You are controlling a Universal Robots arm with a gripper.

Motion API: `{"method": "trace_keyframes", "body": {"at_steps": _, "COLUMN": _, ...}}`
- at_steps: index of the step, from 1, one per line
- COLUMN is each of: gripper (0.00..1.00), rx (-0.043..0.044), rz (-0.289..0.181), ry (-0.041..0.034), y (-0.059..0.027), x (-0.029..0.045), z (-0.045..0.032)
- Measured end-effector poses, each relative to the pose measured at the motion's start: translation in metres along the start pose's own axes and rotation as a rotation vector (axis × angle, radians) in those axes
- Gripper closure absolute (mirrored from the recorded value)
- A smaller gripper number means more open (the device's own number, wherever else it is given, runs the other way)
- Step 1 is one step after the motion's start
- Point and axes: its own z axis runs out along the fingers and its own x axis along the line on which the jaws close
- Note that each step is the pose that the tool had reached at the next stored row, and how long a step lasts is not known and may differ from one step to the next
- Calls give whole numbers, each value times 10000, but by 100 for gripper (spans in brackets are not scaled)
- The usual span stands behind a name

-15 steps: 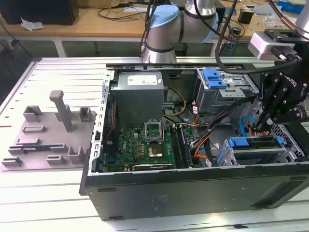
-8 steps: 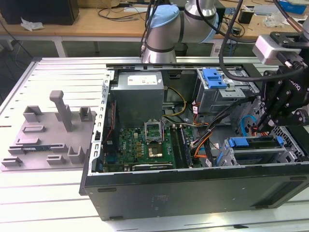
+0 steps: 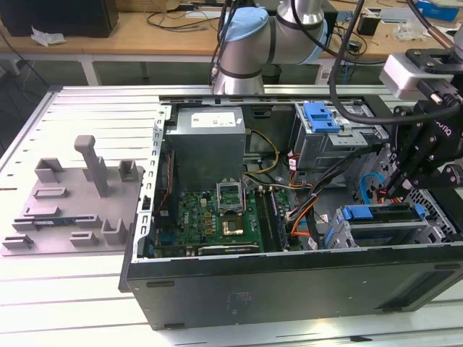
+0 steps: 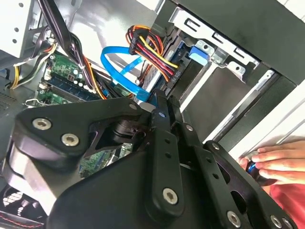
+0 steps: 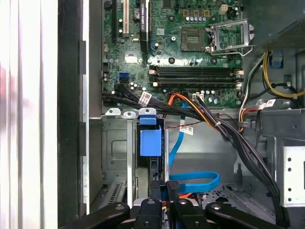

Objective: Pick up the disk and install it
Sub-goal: 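Insert the second disk wire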

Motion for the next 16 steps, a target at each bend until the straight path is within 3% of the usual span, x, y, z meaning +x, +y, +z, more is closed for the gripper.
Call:
{"method": "trace_keyframes", "body": {"at_steps": 5, "gripper": 84, "rx": 3, "rz": -191, "ry": 4, "y": 0, "x": -1, "z": 9}}
{"method": "trace_keyframes", "body": {"at_steps": 7, "gripper": 84, "rx": 49, "rz": -192, "ry": 48, "y": -1, "x": 0, "z": 18}}
{"method": "trace_keyframes", "body": {"at_steps": 12, "gripper": 84, "rx": 234, "rz": -183, "ry": 371, "y": 21, "x": -31, "z": 35}}
{"method": "trace_keyframes", "body": {"at_steps": 14, "gripper": 84, "rx": 256, "rz": -182, "ry": 460, "y": 51, "x": -51, "z": 37}}
{"method": "trace_keyframes", "body": {"at_steps": 16, "gripper": 84, "rx": 270, "rz": -185, "ry": 492, "y": 61, "x": -65, "z": 41}}
